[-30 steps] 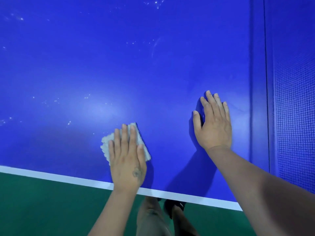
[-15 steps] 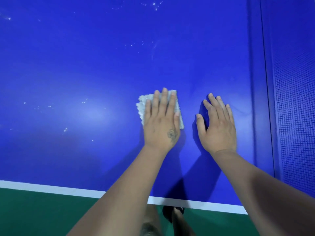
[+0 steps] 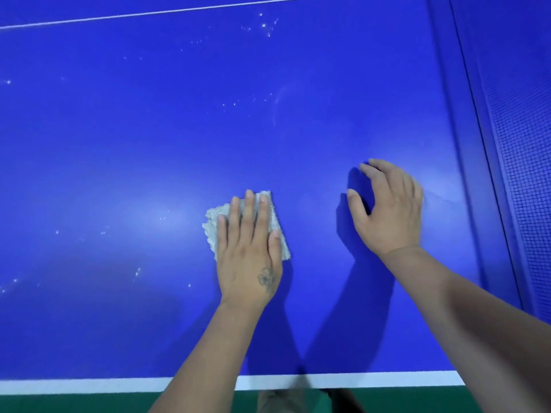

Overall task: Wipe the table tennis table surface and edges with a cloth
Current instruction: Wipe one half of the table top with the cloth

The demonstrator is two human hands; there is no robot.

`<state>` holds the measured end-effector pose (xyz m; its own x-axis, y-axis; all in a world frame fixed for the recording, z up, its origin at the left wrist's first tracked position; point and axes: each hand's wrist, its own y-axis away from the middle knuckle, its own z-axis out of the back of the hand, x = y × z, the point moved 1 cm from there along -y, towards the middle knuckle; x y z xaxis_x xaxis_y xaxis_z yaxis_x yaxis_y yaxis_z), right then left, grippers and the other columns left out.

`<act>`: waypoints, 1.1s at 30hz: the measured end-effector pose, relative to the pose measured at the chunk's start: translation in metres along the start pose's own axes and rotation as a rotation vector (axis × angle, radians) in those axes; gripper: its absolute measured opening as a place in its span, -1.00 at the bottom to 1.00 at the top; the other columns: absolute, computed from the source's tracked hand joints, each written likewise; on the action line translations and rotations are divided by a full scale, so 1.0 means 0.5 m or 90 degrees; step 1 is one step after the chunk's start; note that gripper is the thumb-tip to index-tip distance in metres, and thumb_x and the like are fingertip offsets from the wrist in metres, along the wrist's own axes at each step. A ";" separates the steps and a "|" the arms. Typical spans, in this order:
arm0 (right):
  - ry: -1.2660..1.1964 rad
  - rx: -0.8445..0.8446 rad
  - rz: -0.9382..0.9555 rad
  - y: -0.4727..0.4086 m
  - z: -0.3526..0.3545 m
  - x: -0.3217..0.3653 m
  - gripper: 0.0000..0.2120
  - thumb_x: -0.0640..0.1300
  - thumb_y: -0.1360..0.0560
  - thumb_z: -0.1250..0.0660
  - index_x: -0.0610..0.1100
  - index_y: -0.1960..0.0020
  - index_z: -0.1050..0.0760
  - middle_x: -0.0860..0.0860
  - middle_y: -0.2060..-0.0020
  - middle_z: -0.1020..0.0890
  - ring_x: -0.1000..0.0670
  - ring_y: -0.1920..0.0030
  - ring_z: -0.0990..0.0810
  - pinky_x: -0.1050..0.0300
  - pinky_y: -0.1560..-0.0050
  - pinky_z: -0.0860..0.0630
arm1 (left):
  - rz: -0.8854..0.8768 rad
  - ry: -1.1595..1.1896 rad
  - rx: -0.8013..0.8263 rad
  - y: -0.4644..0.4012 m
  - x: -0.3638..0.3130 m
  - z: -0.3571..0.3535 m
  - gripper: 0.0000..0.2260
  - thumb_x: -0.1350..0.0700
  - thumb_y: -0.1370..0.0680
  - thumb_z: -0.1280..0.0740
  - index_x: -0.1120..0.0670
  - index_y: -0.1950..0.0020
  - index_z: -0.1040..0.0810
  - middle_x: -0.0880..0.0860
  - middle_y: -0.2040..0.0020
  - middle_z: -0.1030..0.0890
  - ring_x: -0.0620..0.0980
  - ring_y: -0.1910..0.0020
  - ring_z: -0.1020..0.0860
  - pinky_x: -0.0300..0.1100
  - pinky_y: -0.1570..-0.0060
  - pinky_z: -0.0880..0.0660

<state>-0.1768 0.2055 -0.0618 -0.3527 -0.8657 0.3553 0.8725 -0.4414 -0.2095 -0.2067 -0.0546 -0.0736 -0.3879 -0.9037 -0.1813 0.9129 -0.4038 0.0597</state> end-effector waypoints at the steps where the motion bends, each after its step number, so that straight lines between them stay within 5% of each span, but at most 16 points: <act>1: -0.001 0.006 0.008 -0.016 -0.014 0.016 -0.54 0.06 -0.62 -0.31 -0.11 -0.46 -0.49 -0.02 -0.47 -0.49 -0.12 -0.50 -0.43 -0.11 -0.53 -0.27 | 0.013 0.002 -0.009 -0.032 0.016 0.001 -0.46 -0.07 -0.79 0.07 0.01 -0.78 0.00 0.04 -0.77 -0.03 0.08 -0.75 0.07 0.20 -0.69 0.00; 7: 0.057 0.101 -0.034 -0.069 -0.062 0.055 -0.36 0.23 -0.69 -0.14 -0.07 -0.66 -0.25 0.05 -0.69 -0.16 -0.03 -0.71 -0.05 -0.13 -0.70 0.04 | 0.061 0.026 -0.063 -0.232 0.026 0.003 -0.46 -0.06 -0.79 0.06 0.06 -0.77 -0.05 0.10 -0.76 -0.09 0.16 -0.74 -0.02 0.22 -0.68 0.01; 15: 0.099 0.125 -0.039 -0.074 -0.060 0.060 -0.35 0.26 -0.70 -0.05 -0.01 -0.70 -0.16 0.08 -0.71 -0.10 0.00 -0.72 0.02 -0.15 -0.69 0.02 | -0.090 0.038 -0.033 -0.280 -0.073 -0.006 -0.45 -0.08 -0.78 0.08 0.05 -0.77 0.00 0.07 -0.77 -0.04 0.13 -0.75 0.06 0.20 -0.68 0.02; 23: 0.124 0.121 -0.033 -0.076 -0.056 0.067 -0.46 0.03 -0.73 -0.01 -0.06 -0.68 -0.23 0.04 -0.71 -0.14 -0.01 -0.71 -0.03 -0.15 -0.69 -0.02 | -0.193 0.016 0.024 -0.159 -0.043 0.012 -0.45 -0.05 -0.80 0.04 0.03 -0.78 0.08 0.03 -0.78 0.05 0.09 -0.75 0.13 0.18 -0.69 -0.02; 33: 0.095 0.114 -0.042 -0.076 -0.054 0.063 -0.46 0.00 -0.71 -0.05 -0.06 -0.68 -0.24 0.06 -0.70 -0.15 -0.01 -0.71 -0.04 -0.14 -0.70 -0.02 | -0.008 0.006 -0.003 -0.198 0.066 0.023 -0.45 -0.07 -0.78 0.06 0.01 -0.78 0.00 0.05 -0.77 -0.01 0.08 -0.75 0.09 0.19 -0.70 0.03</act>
<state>-0.2301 0.1885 -0.0671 -0.4460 -0.8672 0.2216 0.8870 -0.4613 -0.0198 -0.3111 -0.0460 -0.0743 -0.3975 -0.8976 -0.1907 0.9089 -0.4137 0.0525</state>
